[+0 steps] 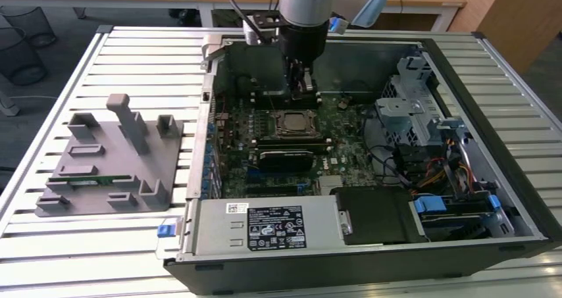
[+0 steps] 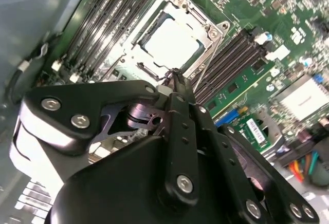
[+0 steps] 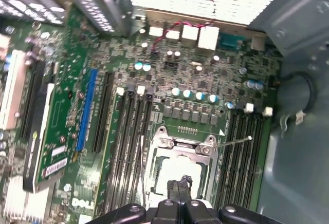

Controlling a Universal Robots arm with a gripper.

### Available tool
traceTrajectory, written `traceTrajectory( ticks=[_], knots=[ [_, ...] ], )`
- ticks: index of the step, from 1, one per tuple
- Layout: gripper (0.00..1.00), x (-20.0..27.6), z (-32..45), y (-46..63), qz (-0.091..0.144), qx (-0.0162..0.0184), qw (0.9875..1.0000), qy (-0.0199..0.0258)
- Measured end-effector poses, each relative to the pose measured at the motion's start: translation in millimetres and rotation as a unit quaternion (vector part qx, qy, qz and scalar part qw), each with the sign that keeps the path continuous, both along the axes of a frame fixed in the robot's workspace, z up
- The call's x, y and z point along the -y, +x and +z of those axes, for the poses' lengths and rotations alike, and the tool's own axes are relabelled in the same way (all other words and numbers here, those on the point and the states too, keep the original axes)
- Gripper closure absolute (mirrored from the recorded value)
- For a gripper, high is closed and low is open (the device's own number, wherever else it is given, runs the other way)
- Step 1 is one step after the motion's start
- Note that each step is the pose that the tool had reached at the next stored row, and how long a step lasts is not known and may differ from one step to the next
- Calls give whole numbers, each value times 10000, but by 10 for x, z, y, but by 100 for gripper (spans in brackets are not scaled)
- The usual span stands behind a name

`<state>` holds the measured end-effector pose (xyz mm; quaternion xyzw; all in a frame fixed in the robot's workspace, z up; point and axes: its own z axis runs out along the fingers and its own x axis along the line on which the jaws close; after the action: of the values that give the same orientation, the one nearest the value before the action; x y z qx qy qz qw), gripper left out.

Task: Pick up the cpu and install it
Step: 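Install the first cpu locking lever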

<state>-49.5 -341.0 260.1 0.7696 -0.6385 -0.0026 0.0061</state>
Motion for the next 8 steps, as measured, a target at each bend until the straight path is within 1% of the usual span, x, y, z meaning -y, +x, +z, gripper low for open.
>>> traceTrajectory(
  ticks=[4,8],
  knots=[
    [89,0,0,0,292,0,9996,0],
    [89,0,-1,0,546,0,9985,0]
  ],
)
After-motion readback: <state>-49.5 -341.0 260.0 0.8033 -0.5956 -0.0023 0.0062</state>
